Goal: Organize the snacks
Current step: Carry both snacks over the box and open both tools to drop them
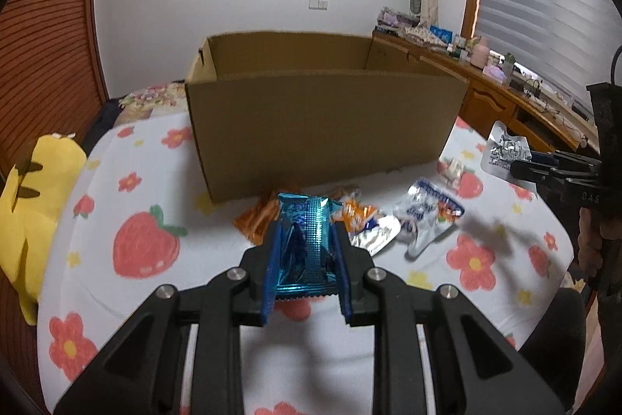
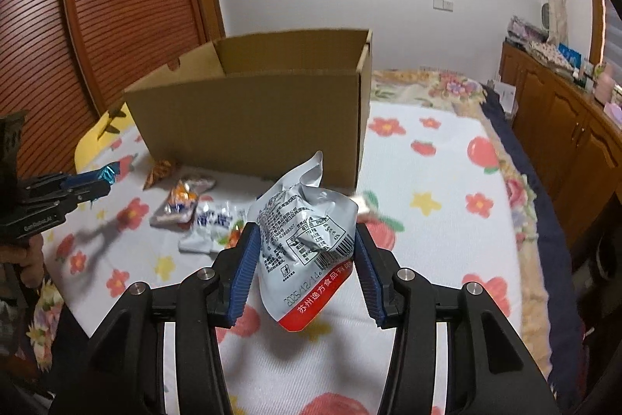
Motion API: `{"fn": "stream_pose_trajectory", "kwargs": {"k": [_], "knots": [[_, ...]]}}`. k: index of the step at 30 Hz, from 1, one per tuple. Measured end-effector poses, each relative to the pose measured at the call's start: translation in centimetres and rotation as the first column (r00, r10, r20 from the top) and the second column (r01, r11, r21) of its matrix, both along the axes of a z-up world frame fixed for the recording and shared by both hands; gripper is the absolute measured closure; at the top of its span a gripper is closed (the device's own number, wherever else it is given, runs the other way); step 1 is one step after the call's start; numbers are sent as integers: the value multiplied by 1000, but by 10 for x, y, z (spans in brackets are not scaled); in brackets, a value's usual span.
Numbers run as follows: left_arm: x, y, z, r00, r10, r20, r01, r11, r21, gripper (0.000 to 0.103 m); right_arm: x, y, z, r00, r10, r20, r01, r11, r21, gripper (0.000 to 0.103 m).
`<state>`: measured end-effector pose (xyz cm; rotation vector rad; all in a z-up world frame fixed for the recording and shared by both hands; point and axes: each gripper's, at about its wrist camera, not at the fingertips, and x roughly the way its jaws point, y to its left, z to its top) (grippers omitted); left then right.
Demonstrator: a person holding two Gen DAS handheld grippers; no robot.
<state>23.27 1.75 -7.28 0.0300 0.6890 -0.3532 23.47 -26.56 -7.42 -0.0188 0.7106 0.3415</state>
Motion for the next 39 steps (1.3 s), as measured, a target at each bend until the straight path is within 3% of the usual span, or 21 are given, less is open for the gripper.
{"fn": "stream_pose_trajectory", "kwargs": {"k": [11, 19, 29, 39], "knots": [[37, -14, 57, 990, -38, 137, 44, 998, -38, 80, 16, 10, 47, 996, 16, 87, -12, 999, -44, 54], [68, -18, 82, 981, -46, 190, 57, 997, -51, 80, 39, 25, 76, 989, 36, 145, -26, 997, -69, 54], [122, -15, 91, 973, -27, 227, 41, 998, -55, 80, 84, 52, 90, 979, 78, 189, -66, 995, -71, 54], [156, -10, 73, 977, -4, 211, 20, 997, -71, 80, 128, 62, 78, 981, 93, 171, -86, 995, -49, 54]]}}
